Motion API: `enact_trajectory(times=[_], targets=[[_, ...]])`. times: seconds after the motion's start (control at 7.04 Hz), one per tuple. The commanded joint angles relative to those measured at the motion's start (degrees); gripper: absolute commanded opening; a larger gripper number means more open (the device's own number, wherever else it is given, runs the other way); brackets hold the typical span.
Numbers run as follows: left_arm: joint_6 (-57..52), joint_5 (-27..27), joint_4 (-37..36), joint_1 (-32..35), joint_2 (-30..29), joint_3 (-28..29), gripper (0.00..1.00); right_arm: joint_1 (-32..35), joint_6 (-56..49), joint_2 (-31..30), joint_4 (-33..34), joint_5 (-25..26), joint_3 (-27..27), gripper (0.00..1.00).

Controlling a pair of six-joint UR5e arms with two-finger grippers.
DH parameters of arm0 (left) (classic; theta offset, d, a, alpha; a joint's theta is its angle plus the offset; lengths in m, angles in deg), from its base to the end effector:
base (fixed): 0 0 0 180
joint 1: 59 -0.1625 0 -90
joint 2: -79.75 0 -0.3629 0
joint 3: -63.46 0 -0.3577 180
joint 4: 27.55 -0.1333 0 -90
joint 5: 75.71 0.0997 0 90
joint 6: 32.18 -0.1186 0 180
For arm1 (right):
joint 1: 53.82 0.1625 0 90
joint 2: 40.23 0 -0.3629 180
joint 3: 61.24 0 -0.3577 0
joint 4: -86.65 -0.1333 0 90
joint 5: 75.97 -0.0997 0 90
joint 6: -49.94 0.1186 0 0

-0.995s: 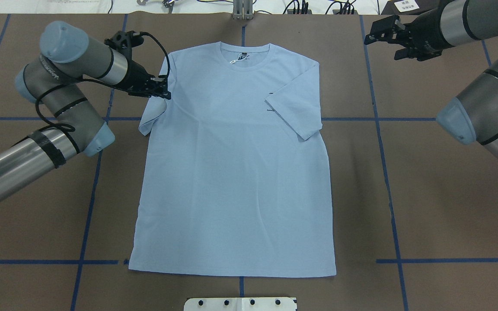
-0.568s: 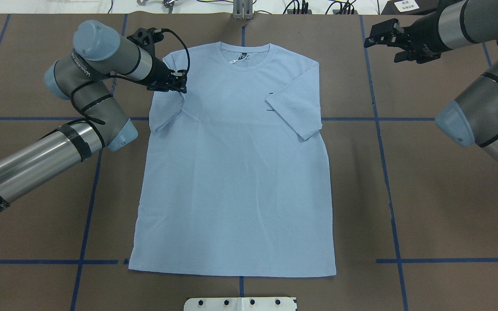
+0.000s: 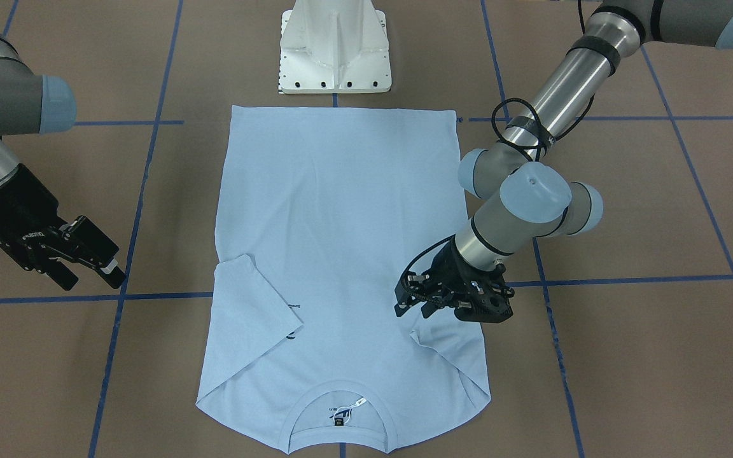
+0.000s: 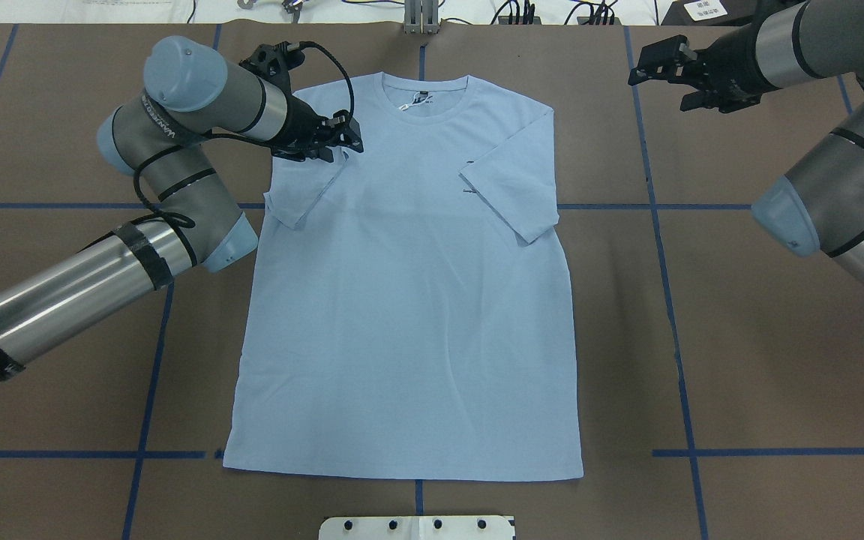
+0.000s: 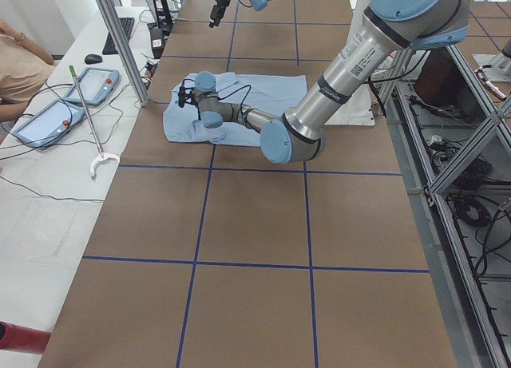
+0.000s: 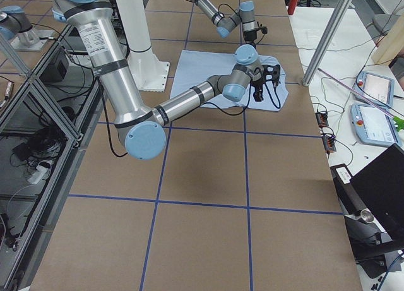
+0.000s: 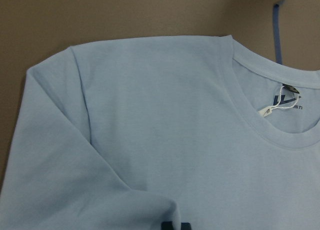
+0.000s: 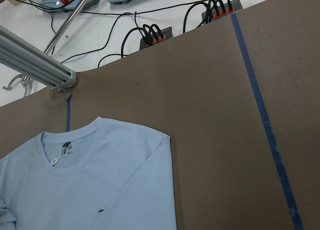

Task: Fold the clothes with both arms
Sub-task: 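Fold the grasped sleeve inward over the shirt body with the left gripper, then release the sleeve and move both grippers toward the shirt hem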

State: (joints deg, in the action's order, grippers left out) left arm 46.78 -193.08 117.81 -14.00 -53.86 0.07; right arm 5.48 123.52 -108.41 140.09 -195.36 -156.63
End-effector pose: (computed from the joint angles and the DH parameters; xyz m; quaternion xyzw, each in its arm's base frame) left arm 0.4555 -0.5669 0.2576 0.1009 0.5960 -0.0955 0.7909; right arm -0.2365 -0.5454 0.2921 0.1435 -0.5356 0.1755 0.8135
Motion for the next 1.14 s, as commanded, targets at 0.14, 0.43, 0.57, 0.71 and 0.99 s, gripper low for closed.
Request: enact_trajectory(times=[0.14,0.43,0.57,0.71,0.99], targets=[[8.8,0.4,-0.6,-3.6,9.4,-18.5,0.96,-6.1,10.0,-3.5,0.6,3.1,-7.9,1.00],[9.2,1.7,-0.5,-6.4,15.1,-27.6,0.96,-21.3,15.5,-8.8,4.8,15.7,-16.7,1.00],[9.2,1.7,-0.6,-6.6,16.5,-30.4,0.96,-30.3,20.7,-7.7,14.7,25.0,-22.3,1.00],[9.2,1.6,-0.5,-6.6,19.0,-32.0,0.96,-39.0,25.6,-6.3,18.9,33.7,-23.5,1.00],[9.1,1.8,-0.4,-6.2,21.4,-33.8,0.96,-49.3,37.0,-8.4,23.2,42.6,-23.5,0.98]])
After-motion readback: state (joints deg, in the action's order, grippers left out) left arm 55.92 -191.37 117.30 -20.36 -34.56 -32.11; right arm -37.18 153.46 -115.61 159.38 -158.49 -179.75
